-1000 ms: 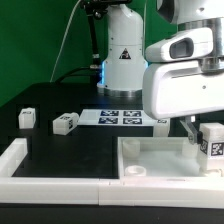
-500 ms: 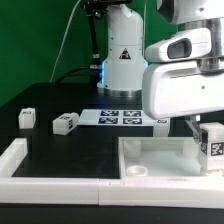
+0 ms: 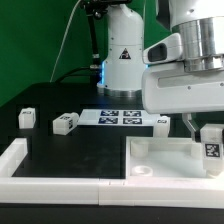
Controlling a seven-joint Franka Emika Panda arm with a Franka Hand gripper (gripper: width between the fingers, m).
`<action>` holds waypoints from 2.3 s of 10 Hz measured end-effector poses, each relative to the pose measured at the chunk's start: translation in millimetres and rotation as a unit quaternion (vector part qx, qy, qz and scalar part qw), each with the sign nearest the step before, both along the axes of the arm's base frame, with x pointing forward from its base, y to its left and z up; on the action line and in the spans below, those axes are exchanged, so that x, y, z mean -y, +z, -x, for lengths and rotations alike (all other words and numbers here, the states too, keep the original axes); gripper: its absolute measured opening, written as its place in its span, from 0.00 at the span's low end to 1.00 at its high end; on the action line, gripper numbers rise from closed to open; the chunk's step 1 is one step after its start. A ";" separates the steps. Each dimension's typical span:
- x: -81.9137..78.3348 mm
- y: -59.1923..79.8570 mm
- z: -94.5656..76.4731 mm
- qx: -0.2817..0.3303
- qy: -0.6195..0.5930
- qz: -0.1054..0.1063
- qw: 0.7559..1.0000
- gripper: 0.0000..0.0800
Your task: Assemble one leg
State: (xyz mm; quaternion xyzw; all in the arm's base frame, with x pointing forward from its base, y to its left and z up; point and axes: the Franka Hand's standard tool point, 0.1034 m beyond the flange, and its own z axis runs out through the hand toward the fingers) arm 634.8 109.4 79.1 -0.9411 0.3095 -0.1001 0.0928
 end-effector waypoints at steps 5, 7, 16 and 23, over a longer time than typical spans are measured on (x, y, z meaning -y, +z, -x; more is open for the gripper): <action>-2.9 -0.6 2.7 -0.019 -0.138 -0.030 0.990 0.52; -15.4 -0.1 4.1 -0.011 -0.069 -0.014 0.997 0.73; -21.9 0.6 -2.7 0.030 0.443 0.144 0.885 0.78; -13.3 0.0 -4.1 0.026 0.373 0.124 0.919 0.37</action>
Offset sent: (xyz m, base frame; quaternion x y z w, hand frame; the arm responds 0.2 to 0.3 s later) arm 0.0000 0.0000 0.0000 0.0000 0.0000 0.1790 0.9838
